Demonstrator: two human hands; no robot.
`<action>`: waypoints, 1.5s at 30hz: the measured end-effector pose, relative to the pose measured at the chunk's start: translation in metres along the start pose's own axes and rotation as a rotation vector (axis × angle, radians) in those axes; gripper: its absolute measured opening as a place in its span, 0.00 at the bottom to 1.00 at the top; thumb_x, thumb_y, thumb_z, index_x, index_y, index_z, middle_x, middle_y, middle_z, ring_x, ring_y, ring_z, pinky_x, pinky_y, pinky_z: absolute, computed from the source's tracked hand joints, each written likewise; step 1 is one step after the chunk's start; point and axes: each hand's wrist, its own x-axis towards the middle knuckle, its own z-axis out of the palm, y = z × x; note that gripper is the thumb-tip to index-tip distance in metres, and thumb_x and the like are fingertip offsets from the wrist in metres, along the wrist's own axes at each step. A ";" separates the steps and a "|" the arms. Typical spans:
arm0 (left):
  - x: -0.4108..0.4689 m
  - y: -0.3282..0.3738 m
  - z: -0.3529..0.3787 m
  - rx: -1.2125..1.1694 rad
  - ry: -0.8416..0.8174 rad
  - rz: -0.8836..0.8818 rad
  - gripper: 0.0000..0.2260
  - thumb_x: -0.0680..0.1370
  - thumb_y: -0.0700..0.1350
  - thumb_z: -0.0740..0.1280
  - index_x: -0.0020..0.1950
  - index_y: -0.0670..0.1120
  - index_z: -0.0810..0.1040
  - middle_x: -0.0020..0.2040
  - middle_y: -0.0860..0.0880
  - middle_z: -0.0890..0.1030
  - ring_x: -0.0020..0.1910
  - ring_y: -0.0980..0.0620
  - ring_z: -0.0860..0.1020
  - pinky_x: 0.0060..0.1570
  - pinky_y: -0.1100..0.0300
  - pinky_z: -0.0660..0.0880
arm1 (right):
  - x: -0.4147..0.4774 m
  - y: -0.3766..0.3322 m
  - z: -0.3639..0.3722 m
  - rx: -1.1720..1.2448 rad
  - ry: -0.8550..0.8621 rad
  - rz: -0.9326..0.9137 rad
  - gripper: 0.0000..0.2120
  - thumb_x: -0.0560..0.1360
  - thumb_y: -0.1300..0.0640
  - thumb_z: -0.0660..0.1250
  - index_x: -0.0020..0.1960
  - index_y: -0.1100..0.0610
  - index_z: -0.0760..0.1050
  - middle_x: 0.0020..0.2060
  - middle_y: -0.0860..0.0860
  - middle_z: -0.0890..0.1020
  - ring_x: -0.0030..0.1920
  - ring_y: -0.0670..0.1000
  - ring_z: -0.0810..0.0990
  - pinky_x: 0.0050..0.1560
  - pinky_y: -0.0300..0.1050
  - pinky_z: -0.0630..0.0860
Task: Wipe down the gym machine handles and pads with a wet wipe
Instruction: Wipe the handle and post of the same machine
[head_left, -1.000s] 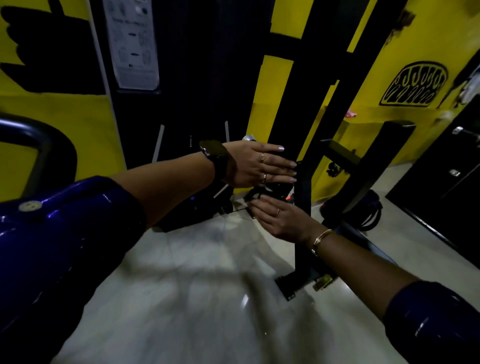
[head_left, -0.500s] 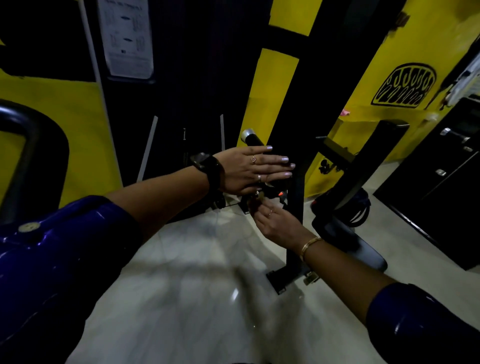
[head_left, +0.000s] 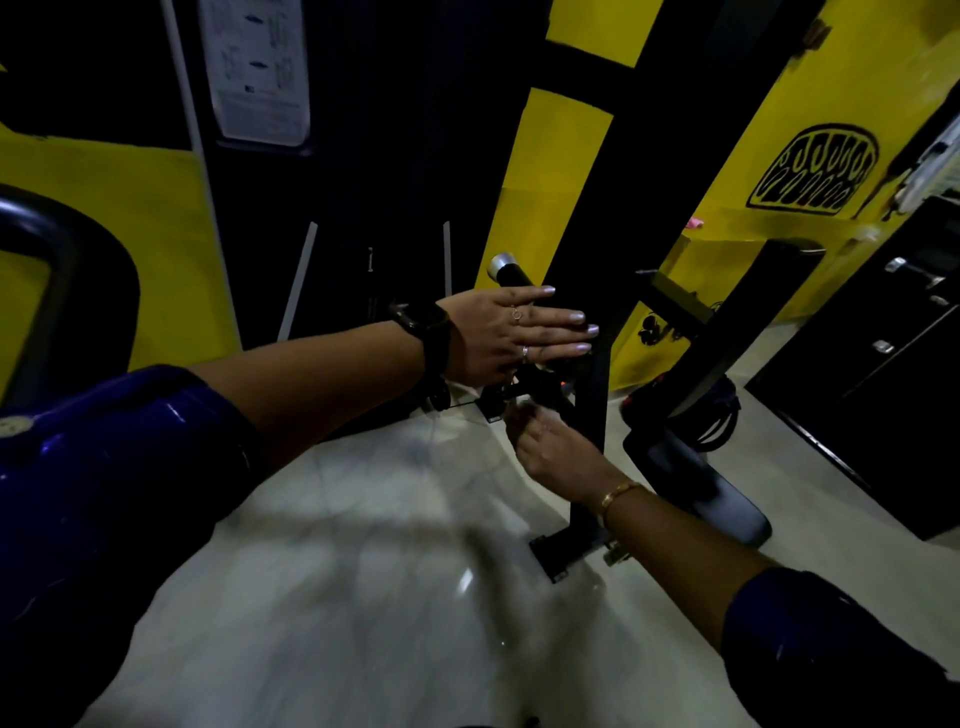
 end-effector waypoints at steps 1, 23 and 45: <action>0.000 0.001 0.002 0.019 -0.008 0.005 0.29 0.81 0.52 0.48 0.79 0.44 0.43 0.79 0.49 0.51 0.78 0.51 0.49 0.75 0.50 0.44 | 0.005 0.006 -0.003 0.006 0.056 0.033 0.11 0.71 0.66 0.67 0.52 0.67 0.81 0.43 0.60 0.82 0.49 0.61 0.80 0.67 0.59 0.69; 0.002 0.004 0.010 0.078 -0.011 0.010 0.27 0.81 0.46 0.44 0.78 0.43 0.37 0.78 0.51 0.45 0.76 0.53 0.44 0.74 0.46 0.34 | 0.030 -0.015 0.018 0.054 -0.085 0.061 0.11 0.66 0.67 0.66 0.46 0.67 0.83 0.37 0.62 0.84 0.42 0.62 0.83 0.54 0.55 0.79; 0.000 0.009 0.012 0.019 0.011 -0.036 0.23 0.82 0.46 0.42 0.78 0.43 0.47 0.77 0.56 0.56 0.76 0.52 0.56 0.74 0.47 0.39 | 0.040 -0.022 0.028 2.766 0.487 1.934 0.21 0.81 0.47 0.51 0.50 0.59 0.77 0.34 0.54 0.84 0.42 0.55 0.80 0.51 0.51 0.77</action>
